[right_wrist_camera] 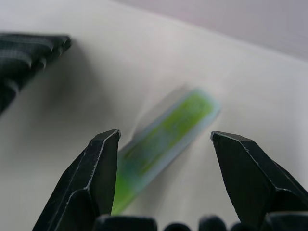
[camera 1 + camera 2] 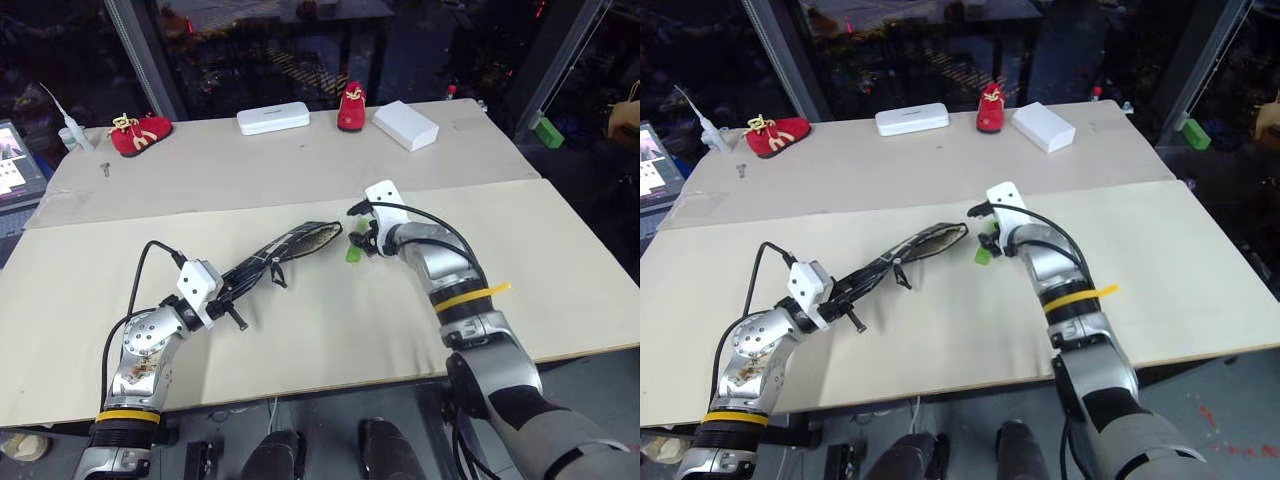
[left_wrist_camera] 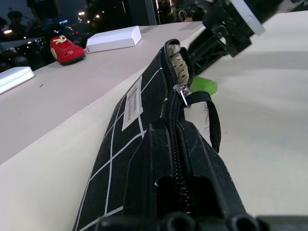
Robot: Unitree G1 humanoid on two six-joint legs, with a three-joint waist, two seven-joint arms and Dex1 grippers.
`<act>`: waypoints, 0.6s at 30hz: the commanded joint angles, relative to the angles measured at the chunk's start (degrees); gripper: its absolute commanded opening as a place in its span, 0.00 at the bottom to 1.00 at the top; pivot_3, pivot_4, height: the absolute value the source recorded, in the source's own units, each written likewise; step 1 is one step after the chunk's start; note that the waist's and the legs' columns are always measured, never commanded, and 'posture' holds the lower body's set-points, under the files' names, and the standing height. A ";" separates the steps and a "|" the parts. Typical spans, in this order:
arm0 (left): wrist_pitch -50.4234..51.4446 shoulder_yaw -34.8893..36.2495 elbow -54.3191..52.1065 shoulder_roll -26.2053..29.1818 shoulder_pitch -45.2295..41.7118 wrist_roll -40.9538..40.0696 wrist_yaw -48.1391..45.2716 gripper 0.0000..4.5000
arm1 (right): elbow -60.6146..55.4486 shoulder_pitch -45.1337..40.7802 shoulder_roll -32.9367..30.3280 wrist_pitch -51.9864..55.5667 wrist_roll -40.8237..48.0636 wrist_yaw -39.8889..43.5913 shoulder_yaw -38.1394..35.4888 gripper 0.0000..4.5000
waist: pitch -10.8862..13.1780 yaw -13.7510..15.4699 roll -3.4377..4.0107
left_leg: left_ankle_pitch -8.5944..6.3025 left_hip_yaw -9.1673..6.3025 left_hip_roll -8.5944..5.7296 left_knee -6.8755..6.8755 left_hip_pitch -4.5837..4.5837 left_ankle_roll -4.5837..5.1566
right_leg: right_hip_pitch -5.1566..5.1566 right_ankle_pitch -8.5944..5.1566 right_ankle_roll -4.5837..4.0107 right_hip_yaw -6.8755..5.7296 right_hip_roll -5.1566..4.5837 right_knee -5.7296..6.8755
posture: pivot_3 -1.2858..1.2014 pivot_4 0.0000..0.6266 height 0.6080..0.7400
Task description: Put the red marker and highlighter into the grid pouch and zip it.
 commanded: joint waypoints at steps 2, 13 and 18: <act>-1.18 1.13 -1.94 -0.28 0.29 -0.42 0.84 0.00 | 3.08 -0.97 1.90 -1.78 0.09 -1.42 -0.15 0.75 | 0.00 -0.22 0.00 | 0.00 0.00 0.00 0.00 0.01 0.00 | 0.01 0.00 0.00 0.00 0.00 0.01 | 0.52 0.24 1.00; -2.21 0.84 -1.18 -1.50 0.50 -0.10 1.52 0.00 | 1.53 5.22 4.21 2.16 0.50 -4.96 -0.68 0.64 | -0.05 -0.05 0.00 | -0.01 0.00 0.00 -0.01 0.29 0.01 | 0.22 0.00 0.00 0.01 0.01 0.04 | 0.52 0.24 1.00; -2.12 0.95 -0.71 -1.32 -0.21 -0.25 1.08 0.00 | -0.41 6.38 3.67 -0.05 0.45 -5.42 -0.85 0.29 | -0.10 -0.01 -0.05 | -0.01 0.00 -0.01 0.00 0.34 0.02 | 0.28 0.00 0.00 0.01 0.00 0.04 | 0.52 0.24 1.00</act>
